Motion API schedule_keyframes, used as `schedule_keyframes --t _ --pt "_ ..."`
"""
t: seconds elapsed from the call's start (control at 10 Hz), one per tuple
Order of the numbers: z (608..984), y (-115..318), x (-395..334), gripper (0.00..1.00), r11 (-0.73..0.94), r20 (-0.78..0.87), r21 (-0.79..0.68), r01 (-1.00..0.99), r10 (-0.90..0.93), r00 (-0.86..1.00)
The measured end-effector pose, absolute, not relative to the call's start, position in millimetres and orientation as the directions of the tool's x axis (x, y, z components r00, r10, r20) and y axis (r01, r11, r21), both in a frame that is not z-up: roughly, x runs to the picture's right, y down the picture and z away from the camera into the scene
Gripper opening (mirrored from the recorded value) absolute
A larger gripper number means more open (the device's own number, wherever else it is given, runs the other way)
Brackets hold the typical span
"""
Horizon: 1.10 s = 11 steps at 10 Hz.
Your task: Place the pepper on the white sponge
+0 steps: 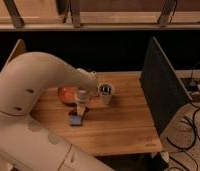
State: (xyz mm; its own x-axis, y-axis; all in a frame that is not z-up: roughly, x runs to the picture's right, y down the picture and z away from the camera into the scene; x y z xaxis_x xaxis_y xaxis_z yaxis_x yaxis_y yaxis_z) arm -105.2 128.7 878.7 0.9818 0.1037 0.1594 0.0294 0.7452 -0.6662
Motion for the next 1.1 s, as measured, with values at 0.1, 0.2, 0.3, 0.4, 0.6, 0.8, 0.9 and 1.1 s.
schedule_keyframes --t 0.1,0.2,0.3,0.4,0.6,0.8,0.9,1.1 --pt "878.7 128.7 -105.1 0.15 0.745 0.159 -0.666 0.029 0.104 0.982" --pt "878.7 128.7 -105.2 0.27 0.745 0.159 -0.666 0.029 0.104 0.982" --pt "879.1 129.3 -104.5 0.38 0.745 0.158 -0.667 0.029 0.103 0.982" --pt "879.1 129.1 -104.9 0.46 0.745 0.158 -0.667 0.03 0.103 0.982" --pt "879.1 129.1 -104.8 0.68 0.745 0.158 -0.667 0.029 0.103 0.982" --pt "879.1 129.1 -104.8 0.8 0.745 0.158 -0.667 0.029 0.103 0.982" --pt "879.1 129.1 -104.7 0.8 0.745 0.158 -0.667 0.029 0.103 0.982" --pt "879.1 129.0 -104.8 0.8 0.745 0.158 -0.667 0.029 0.103 0.982"
